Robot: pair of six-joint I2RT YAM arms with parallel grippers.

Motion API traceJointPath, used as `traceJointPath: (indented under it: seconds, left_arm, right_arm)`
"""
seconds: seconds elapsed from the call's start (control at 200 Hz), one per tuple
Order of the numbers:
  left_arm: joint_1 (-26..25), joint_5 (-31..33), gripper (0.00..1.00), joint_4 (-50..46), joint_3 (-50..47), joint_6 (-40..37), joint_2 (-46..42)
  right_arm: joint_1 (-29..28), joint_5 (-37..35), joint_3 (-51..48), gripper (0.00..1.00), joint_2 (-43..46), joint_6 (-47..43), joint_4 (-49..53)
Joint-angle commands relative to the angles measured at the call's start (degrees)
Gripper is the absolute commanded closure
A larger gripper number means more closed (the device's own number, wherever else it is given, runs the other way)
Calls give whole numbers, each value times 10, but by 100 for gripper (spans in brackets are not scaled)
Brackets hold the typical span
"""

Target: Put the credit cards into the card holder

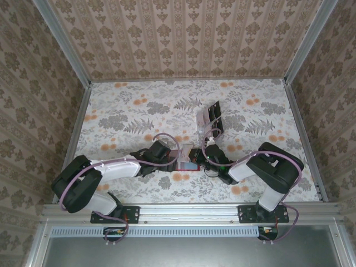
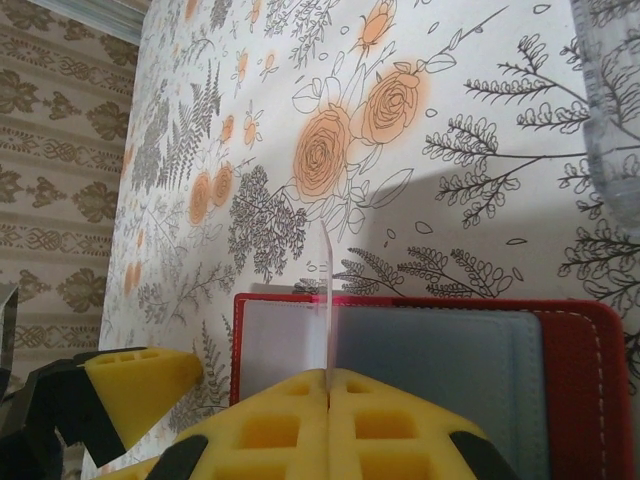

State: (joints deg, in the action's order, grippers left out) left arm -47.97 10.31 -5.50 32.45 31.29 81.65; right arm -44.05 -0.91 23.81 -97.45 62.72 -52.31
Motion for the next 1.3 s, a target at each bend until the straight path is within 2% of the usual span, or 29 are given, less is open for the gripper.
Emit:
traceJointPath:
  seconds: [0.0, 0.555, 1.295]
  left_arm:
    - [5, 12, 0, -54, -11, 14, 22]
    - [5, 11, 0, -54, -12, 17, 25]
    - [5, 12, 0, -55, -11, 17, 27]
  right_arm:
    - [-5, 9, 8, 100, -11, 9, -26]
    - [-12, 21, -13, 100, -29, 28, -62]
    - [-23, 54, -32, 100, -28, 34, -30]
